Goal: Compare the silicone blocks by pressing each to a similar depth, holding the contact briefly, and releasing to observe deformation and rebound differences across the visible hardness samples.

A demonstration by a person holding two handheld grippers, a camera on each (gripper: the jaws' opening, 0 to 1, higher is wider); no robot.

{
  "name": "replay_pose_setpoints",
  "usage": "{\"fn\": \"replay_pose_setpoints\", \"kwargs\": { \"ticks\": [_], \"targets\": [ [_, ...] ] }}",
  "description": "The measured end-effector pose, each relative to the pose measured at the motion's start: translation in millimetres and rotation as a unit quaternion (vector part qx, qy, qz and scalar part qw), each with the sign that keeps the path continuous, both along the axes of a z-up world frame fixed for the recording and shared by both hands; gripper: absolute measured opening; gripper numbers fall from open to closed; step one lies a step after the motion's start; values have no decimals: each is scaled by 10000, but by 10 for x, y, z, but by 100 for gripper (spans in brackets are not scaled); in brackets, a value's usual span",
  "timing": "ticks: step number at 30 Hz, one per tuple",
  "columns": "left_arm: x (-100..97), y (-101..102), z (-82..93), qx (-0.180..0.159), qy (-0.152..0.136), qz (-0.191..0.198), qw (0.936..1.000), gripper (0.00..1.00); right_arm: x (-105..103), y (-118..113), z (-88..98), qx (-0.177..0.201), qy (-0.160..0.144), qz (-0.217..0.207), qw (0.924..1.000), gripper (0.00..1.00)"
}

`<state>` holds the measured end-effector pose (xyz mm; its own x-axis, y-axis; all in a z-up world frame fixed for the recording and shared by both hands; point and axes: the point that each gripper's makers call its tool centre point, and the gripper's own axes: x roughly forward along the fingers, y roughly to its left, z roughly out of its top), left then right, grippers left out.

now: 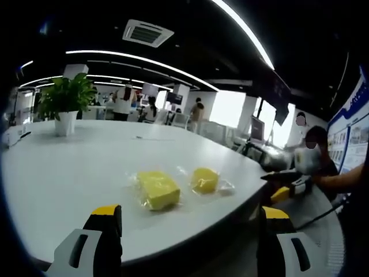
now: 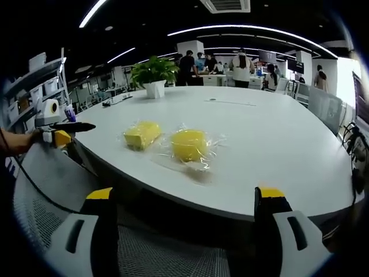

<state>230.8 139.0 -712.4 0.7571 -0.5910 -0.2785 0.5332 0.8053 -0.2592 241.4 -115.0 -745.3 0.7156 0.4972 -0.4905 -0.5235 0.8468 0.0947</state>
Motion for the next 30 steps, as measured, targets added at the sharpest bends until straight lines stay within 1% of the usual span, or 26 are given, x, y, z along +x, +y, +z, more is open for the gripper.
{"fn": "replay_pose_setpoints", "kwargs": {
  "ticks": [4,6,9,12,15,18,20,23,24,25,27,28,30],
  "targets": [
    [-7,-10,-10,22,3,-51,10000,100,15,-27,11,4,-33,-110,9999,93],
    [-8,-12,-9,26,-3,-64,10000,100,32,-37,30,27,-98,-144,9998,93],
    [-9,-10,-26,32,46,-74,10000,100,39,-44,50,51,-154,-167,9997,93],
    [-15,-50,-32,129,59,-222,9997,100,53,-46,61,52,-174,-179,9997,93],
    [-15,-38,-45,146,66,-224,9996,100,48,-41,57,55,-166,-154,9997,92],
    [24,41,-44,19,79,-39,10000,100,33,-29,49,47,-141,-112,9998,92],
    [36,36,-21,2,45,-48,10000,100,38,-25,56,55,-146,-113,9998,91],
    [15,-6,9,13,21,-174,9998,98,33,-19,50,60,-125,-92,9999,91],
    [10,-18,36,-19,-13,-211,9998,95,29,-16,45,57,-111,-79,9999,91],
    [24,-18,77,-172,-1,-215,9996,93,22,-11,37,48,-88,-53,9999,90],
    [63,-24,144,-503,66,-167,9986,95,17,-2,37,44,-76,-34,10000,90],
    [89,-11,168,-562,65,-149,9983,95,21,-8,37,23,-91,-46,9999,91],
    [148,27,182,-518,51,-131,9986,93,23,-13,42,47,-108,-78,9999,91]
  ]
}}
